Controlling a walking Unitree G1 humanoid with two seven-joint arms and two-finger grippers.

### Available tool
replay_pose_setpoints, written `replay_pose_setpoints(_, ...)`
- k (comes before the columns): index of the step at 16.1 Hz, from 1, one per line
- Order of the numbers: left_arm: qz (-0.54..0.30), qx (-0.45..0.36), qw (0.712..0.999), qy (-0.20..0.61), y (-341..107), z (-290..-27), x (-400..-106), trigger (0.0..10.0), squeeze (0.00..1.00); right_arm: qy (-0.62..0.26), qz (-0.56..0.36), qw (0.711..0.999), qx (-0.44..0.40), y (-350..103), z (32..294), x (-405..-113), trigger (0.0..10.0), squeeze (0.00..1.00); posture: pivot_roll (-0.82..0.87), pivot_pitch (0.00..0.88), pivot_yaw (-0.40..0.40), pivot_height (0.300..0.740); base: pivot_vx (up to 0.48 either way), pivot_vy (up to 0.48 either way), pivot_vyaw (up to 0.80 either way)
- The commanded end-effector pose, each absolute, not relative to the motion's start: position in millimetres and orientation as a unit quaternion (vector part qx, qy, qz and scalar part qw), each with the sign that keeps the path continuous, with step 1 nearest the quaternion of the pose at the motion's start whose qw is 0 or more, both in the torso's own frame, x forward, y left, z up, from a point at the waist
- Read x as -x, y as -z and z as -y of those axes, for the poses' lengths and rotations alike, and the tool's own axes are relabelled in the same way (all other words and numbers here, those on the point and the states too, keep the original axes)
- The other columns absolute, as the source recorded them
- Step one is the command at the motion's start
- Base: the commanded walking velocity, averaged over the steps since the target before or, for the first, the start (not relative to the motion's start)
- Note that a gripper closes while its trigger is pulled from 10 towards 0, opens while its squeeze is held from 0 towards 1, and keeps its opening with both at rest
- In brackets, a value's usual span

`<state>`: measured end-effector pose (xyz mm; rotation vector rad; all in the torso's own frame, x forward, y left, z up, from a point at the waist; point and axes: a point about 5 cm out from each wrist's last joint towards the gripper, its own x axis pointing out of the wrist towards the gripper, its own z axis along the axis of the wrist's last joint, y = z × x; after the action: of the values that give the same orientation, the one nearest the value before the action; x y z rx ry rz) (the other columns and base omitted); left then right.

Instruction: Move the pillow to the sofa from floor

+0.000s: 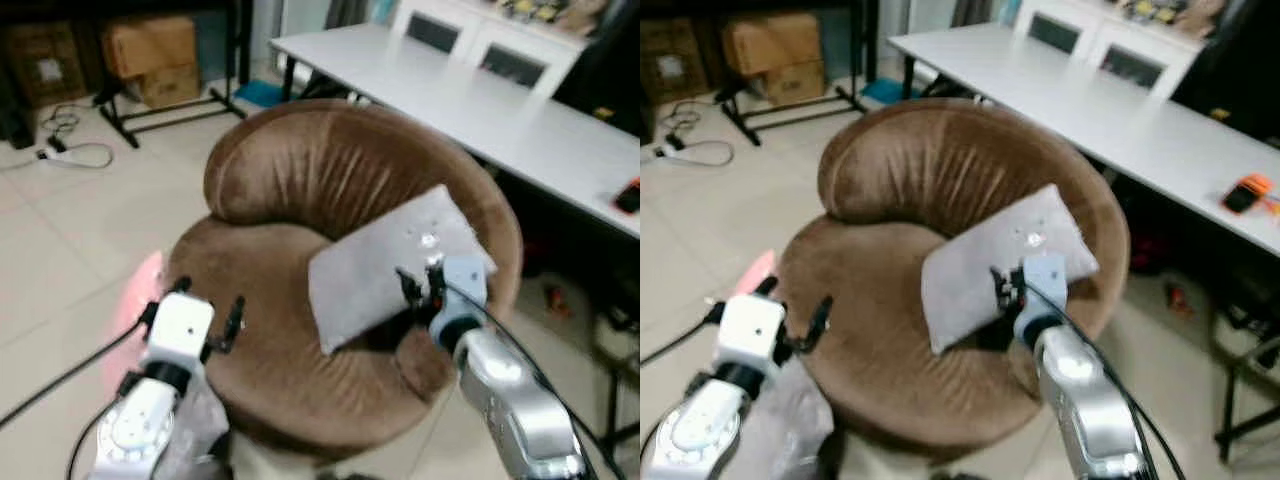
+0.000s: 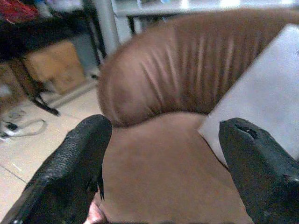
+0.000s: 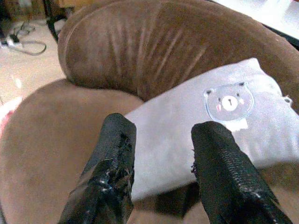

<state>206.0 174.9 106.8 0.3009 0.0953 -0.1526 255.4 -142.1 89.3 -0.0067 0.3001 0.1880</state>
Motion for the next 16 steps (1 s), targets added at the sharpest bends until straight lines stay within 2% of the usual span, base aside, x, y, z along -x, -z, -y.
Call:
replay_pose_setpoints(1,-0.043,-0.144,0.985,0.080,-107.9,-169.3,-203.8,10.0,0.00,-0.084,-0.148,0.985,0.020,-94.6,149.0,-257.7,10.0,0.00,0.08,0.000,-0.147,0.740,0.000,0.000,0.00)
replay_pose_setpoints(8,-0.050,-0.139,0.987,0.058,-106.5,-173.4,-202.4,10.0,0.00,-0.095,-0.151,0.984,0.018,-98.5,146.3,-257.8,10.0,0.00,0.08,0.000,-0.157,0.740,0.000,0.000,0.00)
replay_pose_setpoints(10,-0.052,-0.139,0.987,0.056,-106.3,-174.1,-202.1,10.0,0.00,-0.093,-0.150,0.984,-0.008,-97.4,145.1,-256.9,10.0,0.00,0.09,0.000,-0.160,0.740,0.000,0.336,0.00)
replay_pose_setpoints(16,-0.053,-0.141,0.988,0.045,-105.6,-176.2,-201.6,10.0,0.00,-0.100,-0.147,0.984,-0.001,-97.5,143.4,-257.2,10.0,0.00,0.09,0.000,-0.169,0.740,0.000,0.367,0.00)
